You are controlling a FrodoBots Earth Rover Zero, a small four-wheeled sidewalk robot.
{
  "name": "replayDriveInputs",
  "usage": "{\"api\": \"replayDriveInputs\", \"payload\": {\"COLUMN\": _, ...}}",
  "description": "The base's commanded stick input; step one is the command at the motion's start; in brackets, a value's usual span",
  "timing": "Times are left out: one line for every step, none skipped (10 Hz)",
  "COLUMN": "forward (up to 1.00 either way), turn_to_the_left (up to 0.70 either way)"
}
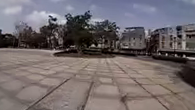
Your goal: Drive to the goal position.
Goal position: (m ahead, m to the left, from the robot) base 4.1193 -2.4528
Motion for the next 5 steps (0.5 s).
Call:
{"api": "replayDriveInputs", "payload": {"forward": 0.0, "turn_to_the_left": 0.0}}
{"api": "replayDriveInputs", "payload": {"forward": 0.49, "turn_to_the_left": 0.0}}
{"api": "replayDriveInputs", "payload": {"forward": 0.7, "turn_to_the_left": -0.21}}
{"api": "replayDriveInputs", "payload": {"forward": 0.7, "turn_to_the_left": -0.34}}
{"api": "replayDriveInputs", "payload": {"forward": 0.7, "turn_to_the_left": -0.35}}
